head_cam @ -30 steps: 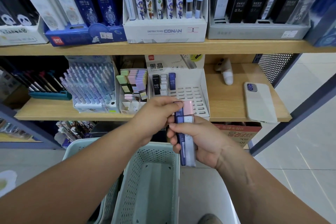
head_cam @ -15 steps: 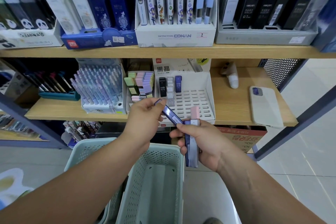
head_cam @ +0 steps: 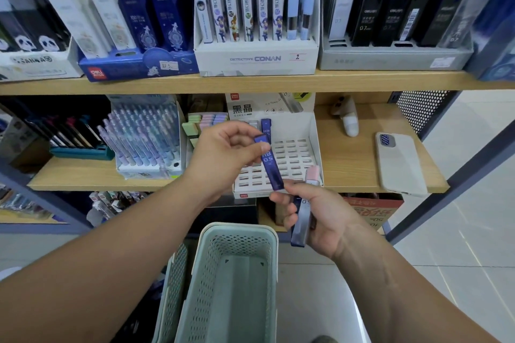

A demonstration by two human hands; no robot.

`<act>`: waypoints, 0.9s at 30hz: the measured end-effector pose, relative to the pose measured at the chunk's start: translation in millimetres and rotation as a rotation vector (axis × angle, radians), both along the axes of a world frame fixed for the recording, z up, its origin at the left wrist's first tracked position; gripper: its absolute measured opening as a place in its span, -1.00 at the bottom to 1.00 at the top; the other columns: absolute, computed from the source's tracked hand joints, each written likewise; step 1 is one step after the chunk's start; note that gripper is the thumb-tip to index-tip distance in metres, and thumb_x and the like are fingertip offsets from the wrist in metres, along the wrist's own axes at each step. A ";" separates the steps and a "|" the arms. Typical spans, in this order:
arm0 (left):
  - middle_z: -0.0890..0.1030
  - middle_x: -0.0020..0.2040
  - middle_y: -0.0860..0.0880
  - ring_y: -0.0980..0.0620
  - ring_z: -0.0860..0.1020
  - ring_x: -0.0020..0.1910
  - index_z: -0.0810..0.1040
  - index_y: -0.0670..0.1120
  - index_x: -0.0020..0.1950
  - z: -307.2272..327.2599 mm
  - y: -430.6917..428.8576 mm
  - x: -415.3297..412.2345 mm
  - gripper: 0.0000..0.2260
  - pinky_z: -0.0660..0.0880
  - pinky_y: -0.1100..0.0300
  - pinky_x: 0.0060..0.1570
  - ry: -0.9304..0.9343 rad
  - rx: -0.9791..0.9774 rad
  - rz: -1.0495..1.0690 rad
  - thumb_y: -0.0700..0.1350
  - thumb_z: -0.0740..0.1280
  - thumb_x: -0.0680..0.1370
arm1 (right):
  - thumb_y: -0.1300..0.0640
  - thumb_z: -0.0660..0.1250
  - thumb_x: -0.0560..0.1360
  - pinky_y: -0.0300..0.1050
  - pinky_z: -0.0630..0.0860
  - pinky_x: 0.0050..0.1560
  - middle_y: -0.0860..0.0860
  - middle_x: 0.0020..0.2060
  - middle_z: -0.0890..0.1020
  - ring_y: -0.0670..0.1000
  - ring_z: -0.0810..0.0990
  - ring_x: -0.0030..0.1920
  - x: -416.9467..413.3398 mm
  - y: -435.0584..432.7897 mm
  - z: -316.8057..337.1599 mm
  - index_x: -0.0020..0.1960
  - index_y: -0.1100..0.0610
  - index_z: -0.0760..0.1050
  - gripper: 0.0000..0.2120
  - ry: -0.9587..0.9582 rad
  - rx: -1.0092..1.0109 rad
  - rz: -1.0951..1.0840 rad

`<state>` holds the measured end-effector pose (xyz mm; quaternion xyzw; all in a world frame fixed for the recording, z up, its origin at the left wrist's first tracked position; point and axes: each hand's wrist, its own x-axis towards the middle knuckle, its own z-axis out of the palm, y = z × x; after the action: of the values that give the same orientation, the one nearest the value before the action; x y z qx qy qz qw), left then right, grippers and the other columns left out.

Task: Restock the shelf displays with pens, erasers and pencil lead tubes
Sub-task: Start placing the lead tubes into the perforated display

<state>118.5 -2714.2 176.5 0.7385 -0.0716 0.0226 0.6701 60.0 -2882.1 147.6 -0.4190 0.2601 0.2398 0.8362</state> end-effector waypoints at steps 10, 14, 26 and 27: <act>0.58 -0.32 0.14 0.22 0.49 -0.36 0.55 0.06 -0.28 3.5 -6.1 61.4 -0.77 0.51 0.25 -0.19 -0.167 0.550 0.175 -0.18 0.52 0.46 | 0.32 0.27 0.56 -0.16 0.44 -0.41 0.11 -0.21 0.61 -0.05 0.49 -0.48 9.0 -27.4 -12.2 0.01 0.15 0.50 -0.89 -0.125 -0.468 -0.311; 0.58 -0.30 0.13 0.20 0.51 -0.32 0.56 0.04 -0.28 -6.7 -11.5 75.0 -0.78 0.49 0.29 -0.19 -0.143 0.572 0.157 -0.20 0.53 0.45 | 0.27 0.28 0.56 -0.08 0.48 -0.34 0.07 -0.30 0.60 -0.04 0.52 -0.45 12.2 -33.3 -19.1 -0.06 0.09 0.50 -0.90 -0.139 -0.598 -0.359; 0.66 -0.19 0.05 0.04 0.62 -0.15 0.69 -0.06 -0.12 -20.7 -13.5 87.6 -0.94 0.58 0.19 -0.05 -0.176 0.730 0.105 -0.17 0.53 0.45 | 0.22 0.31 0.53 0.02 0.55 -0.21 0.16 -0.14 0.67 0.09 0.58 -0.30 16.8 -33.1 -39.8 0.01 0.08 0.55 -0.91 -0.144 -0.728 -0.257; 0.65 -0.20 0.05 0.05 0.61 -0.16 0.69 -0.06 -0.12 -19.5 -13.8 89.3 -0.94 0.57 0.21 -0.05 -0.158 0.733 0.096 -0.16 0.53 0.45 | 0.21 0.31 0.54 0.04 0.57 -0.20 0.16 -0.14 0.68 0.09 0.58 -0.32 17.8 -33.1 -41.1 0.01 0.07 0.54 -0.91 -0.148 -0.741 -0.252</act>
<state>207.8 -2728.0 157.0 0.9277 -0.0914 0.0837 0.3521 77.8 -2915.2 106.5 -0.6734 0.3175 -0.0059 0.6676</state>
